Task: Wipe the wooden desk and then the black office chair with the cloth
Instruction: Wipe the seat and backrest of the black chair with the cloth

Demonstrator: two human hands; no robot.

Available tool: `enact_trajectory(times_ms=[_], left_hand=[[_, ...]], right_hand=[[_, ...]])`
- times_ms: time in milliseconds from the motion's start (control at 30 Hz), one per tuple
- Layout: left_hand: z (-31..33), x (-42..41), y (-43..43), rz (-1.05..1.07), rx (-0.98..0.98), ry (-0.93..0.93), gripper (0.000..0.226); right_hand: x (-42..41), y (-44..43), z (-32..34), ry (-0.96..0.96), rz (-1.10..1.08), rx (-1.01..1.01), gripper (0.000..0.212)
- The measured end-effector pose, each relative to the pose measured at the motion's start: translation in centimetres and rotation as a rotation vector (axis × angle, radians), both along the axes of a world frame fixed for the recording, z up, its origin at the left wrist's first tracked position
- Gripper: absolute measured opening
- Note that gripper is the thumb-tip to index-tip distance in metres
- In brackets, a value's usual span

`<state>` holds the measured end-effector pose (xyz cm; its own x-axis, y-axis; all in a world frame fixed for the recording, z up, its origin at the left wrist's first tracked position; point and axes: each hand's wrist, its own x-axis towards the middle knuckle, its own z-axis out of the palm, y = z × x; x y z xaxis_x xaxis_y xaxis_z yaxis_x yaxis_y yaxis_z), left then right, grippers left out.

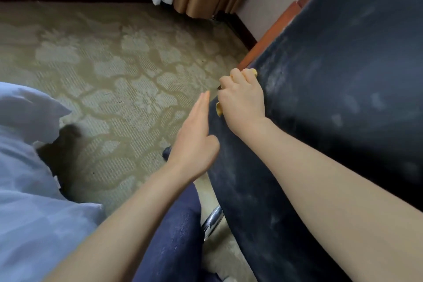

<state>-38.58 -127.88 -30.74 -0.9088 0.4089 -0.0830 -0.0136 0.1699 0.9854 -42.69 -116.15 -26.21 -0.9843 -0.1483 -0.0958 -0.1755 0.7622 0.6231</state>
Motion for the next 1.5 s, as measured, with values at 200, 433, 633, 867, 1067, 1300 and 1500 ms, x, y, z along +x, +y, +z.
enact_trajectory(times_ms=[200,433,633,867,1067,1300,1500], left_hand=[[1.2,0.6,1.9,-0.077,0.092,-0.044,0.087],[4.2,4.5,3.7,-0.319,0.160,-0.008,0.102],[6.5,6.8,4.4,-0.400,0.199,0.023,0.101],[6.1,7.7,4.3,-0.480,0.189,0.039,0.101],[4.8,7.3,3.9,-0.484,0.270,-0.009,0.101],[2.2,7.5,3.9,-0.529,0.341,-0.040,0.101],[0.9,7.6,4.0,-0.410,0.389,-0.110,0.091]], right_hand=[[6.8,1.5,-5.5,-0.090,0.023,0.037,0.015],[19.3,2.8,-4.8,-0.337,-0.103,0.082,0.027],[29.3,5.4,0.3,-0.170,0.090,-0.016,0.029],[29.6,6.8,7.9,0.238,0.230,-0.098,0.040],[19.3,3.4,13.1,0.528,0.327,-0.058,0.028],[4.7,1.1,12.2,0.365,0.065,-0.057,0.035],[-0.6,0.1,7.1,0.175,-0.007,0.024,0.027]])
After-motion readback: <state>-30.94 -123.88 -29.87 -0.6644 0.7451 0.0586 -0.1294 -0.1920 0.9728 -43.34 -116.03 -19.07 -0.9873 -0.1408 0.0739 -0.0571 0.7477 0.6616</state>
